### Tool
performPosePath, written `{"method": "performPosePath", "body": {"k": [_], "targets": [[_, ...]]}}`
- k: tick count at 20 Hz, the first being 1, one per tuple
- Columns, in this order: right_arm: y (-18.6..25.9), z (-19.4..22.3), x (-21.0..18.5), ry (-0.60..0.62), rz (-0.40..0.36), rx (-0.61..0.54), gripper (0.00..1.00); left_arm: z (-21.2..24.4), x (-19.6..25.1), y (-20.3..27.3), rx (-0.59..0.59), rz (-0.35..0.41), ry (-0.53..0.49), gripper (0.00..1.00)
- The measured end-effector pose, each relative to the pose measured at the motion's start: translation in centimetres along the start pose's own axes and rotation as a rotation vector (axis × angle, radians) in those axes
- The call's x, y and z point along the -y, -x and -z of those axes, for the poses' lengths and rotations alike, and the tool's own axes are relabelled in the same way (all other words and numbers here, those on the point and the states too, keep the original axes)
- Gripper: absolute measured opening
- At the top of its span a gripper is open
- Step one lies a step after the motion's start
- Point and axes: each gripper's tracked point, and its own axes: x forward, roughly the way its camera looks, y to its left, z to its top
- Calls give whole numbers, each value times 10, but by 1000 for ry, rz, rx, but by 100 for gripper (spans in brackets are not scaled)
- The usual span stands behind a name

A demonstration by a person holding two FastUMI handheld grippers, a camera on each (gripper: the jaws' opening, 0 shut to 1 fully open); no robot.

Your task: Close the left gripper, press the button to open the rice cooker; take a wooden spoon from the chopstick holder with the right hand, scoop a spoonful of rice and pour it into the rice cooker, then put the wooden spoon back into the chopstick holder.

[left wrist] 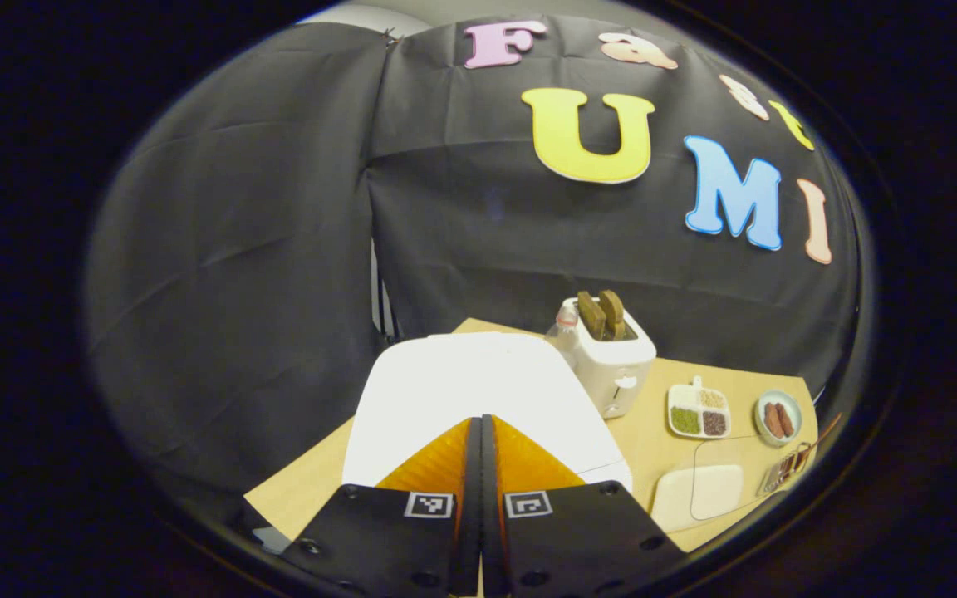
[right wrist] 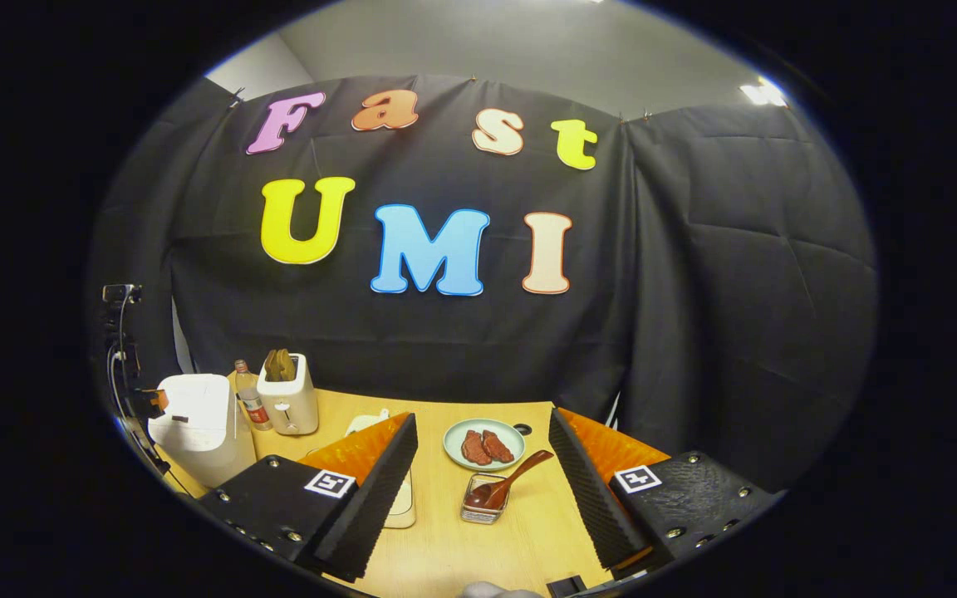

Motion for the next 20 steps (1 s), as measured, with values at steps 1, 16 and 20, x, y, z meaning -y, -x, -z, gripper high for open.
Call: {"method": "performPosePath", "body": {"k": [1, 16, 20], "targets": [[0, 2, -2, -2, -4, -6, 97, 8, 0, -4, -18, -1, -5, 9], [8, 24, -23, -22, -39, -64, 97, 39, -7, -13, -123, 32, -42, 9], [10, 22, -28, -30, -56, -39, 98, -9, -9, -1, 43, 27, -106, 9]]}}
